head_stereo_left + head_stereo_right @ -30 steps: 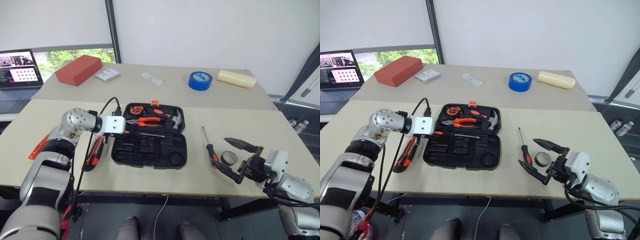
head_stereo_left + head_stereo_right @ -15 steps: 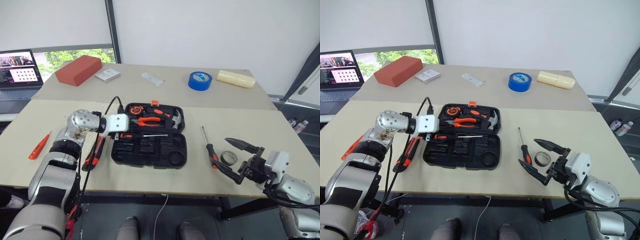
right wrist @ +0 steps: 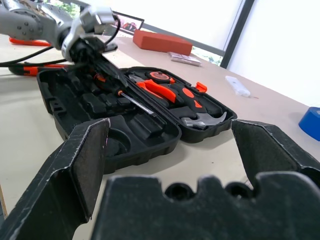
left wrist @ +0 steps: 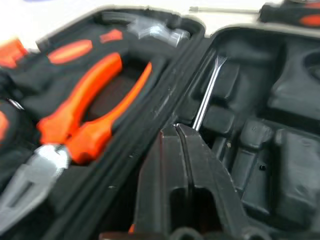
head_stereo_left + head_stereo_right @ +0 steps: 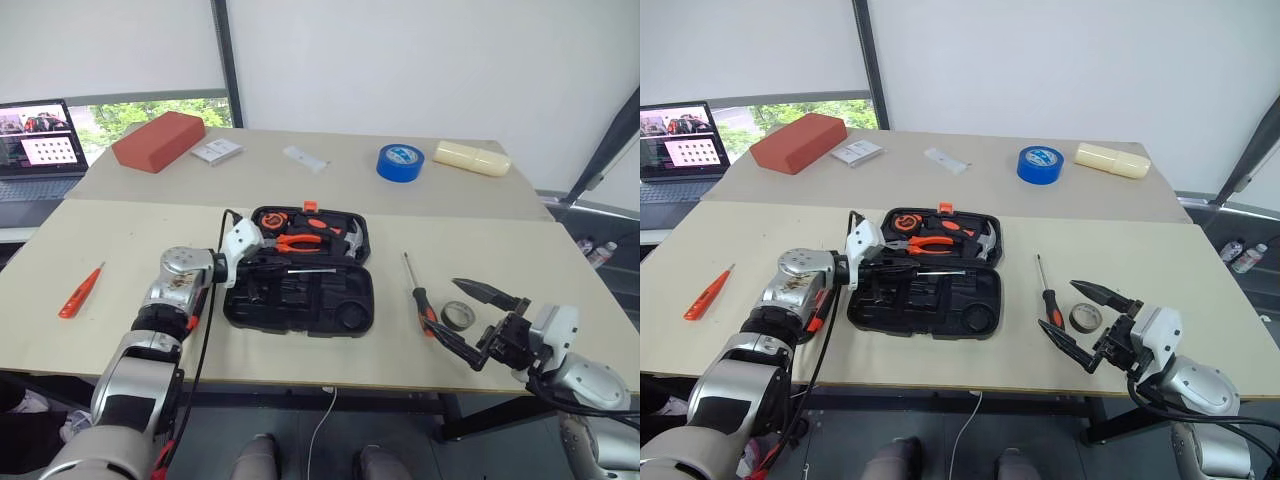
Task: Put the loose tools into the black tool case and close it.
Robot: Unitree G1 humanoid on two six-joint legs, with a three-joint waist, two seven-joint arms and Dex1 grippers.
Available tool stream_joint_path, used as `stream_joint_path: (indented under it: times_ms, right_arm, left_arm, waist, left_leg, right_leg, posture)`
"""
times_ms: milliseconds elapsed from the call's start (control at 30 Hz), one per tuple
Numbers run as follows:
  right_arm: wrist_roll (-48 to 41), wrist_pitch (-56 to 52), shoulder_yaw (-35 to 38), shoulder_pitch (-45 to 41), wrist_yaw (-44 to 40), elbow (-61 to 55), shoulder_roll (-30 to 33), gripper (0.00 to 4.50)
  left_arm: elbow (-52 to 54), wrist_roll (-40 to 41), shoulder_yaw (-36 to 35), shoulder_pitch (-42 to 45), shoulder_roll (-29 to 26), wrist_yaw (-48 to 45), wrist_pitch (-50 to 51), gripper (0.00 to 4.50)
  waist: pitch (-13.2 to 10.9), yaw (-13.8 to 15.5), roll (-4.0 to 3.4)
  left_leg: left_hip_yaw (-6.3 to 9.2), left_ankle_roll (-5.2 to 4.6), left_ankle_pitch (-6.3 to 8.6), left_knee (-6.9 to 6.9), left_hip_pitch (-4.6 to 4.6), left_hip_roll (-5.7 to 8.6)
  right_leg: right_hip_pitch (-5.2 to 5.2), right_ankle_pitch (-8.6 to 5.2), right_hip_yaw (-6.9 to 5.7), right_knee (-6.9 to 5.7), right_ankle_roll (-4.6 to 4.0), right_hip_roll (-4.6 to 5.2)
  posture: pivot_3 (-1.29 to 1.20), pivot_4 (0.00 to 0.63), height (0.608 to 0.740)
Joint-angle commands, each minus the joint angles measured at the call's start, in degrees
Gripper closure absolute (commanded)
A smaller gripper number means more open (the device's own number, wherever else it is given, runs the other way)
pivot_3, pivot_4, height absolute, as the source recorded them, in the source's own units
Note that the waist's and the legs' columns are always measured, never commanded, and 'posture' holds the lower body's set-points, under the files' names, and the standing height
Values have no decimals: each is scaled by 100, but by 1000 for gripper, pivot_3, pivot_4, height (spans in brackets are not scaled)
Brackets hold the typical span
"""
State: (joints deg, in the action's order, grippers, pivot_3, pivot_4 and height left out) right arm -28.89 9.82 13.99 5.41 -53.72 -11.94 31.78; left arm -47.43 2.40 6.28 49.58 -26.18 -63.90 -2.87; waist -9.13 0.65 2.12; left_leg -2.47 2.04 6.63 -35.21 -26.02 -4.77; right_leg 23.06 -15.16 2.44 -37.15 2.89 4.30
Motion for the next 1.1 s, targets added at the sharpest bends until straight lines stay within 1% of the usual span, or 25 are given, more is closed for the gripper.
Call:
stream_joint_path:
  times_ms: [33,167,300,333,400,500,633,767,800,867,900,967,1000,1033,1067,1100]
  right_arm:
    - [-57,74,79,65,53,-208,-45,0]
    - [-24,94,52,133,83,-229,-113,0]
    - [25,76,3,120,159,-250,-180,0]
    - [46,63,-12,119,188,-259,-195,0]
    - [65,20,-44,129,235,-276,-209,0]
    - [85,-17,-88,151,288,-287,-212,0]
    - [108,-18,-140,171,333,-295,-211,0]
    - [111,-31,-123,179,470,-303,-252,0]
    - [109,-45,-104,180,513,-310,-255,0]
    - [-22,-186,2,186,620,-385,-241,0]
    - [-54,-222,66,190,662,-419,-219,0]
    - [-320,-500,298,307,750,-596,-106,0]
    - [-435,-704,396,439,750,-717,-4,0]
    - [-492,-871,483,581,764,-834,77,0]
    - [-542,-1036,543,716,793,-946,146,0]
    - [-556,-1230,629,897,894,-1088,215,0]
  left_arm:
    - [286,-288,232,-93,81,331,562,4364]
    - [490,-463,425,-187,147,510,974,4364]
    - [789,-424,497,-391,209,495,1203,4364]
    - [869,-436,524,-467,199,491,1209,4364]
    - [998,-557,653,-619,142,480,1267,4364]
    - [1171,-750,895,-757,124,481,1356,4364]
    - [1251,-916,1037,-813,182,600,1427,4364]
    - [1239,-829,890,-852,244,719,1307,4364]
    - [1240,-731,788,-869,241,712,1133,4364]
    - [1328,-215,275,-895,257,646,707,4364]
    - [1389,92,-15,-909,275,560,351,4132]
    - [1719,1019,-712,-1037,113,-160,-214,3616]
    - [1899,1562,-1121,-1099,14,-526,-350,3238]
    - [1983,1815,-1329,-1169,-155,-809,-501,2797]
    - [2027,1916,-1407,-1251,-332,-1071,-594,2340]
    - [2130,1933,-1398,-1396,-537,-1315,-640,1988]
  waist:
    - [1,4,-2]
    - [4,11,-5]
    - [9,-6,-15]
    - [12,-5,-19]
    - [20,-10,-28]
    - [27,-15,-33]
    - [67,-4,-56]
    - [112,1,-66]
    - [116,1,-68]
    - [118,-7,-71]
    - [117,-11,-70]
    - [113,-19,-66]
    - [105,-25,-62]
    - [100,-25,-55]
    - [94,-25,-43]
    - [93,-34,-39]
  left_leg:
    - [0,0,0,0,0,0]
    - [1,0,0,-2,12,3]
    - [1,22,15,4,74,3]
    - [1,41,27,4,77,3]
    - [1,42,27,4,78,3]
    - [1,41,27,6,79,3]
    - [1,35,29,7,79,7]
    - [1,34,30,10,81,8]
    - [1,34,30,10,84,8]
    - [1,35,30,10,84,8]
    - [0,35,31,11,84,8]
    - [0,35,30,17,82,7]
    - [-1,33,29,22,75,7]
    - [-1,25,24,26,70,5]
    - [-1,3,10,32,65,5]
    - [1,1,9,39,66,0]
  right_leg:
    - [0,0,0,0,0,0]
    - [-15,-1,0,1,3,2]
    - [-75,-10,0,8,2,4]
    - [-77,-20,-1,8,-15,5]
    - [-79,-27,0,8,-26,6]
    - [-79,-26,1,8,-24,5]
    - [-80,-29,1,8,-10,8]
    - [-81,-34,1,10,-12,9]
    - [-84,-38,0,10,-18,9]
    - [-83,-42,1,10,-25,9]
    - [-82,-42,3,10,-26,10]
    - [-77,-41,3,10,-27,10]
    - [-69,-40,4,10,-29,10]
    - [-63,-37,4,10,-28,9]
    - [-58,-27,2,9,-40,9]
    - [-56,-10,-1,9,-57,5]
  posture:
    - [0,150,740]
    - [0,150,740]
    - [0,150,740]
    - [0,150,740]
    - [0,150,740]
    - [0,150,740]
    - [0,150,740]
    - [0,150,740]
    - [0,150,740]
    - [0,150,740]
    - [0,150,740]
    - [0,150,740]
    - [0,150,740]
    - [0,150,740]
    - [0,150,740]
    - [0,150,740]
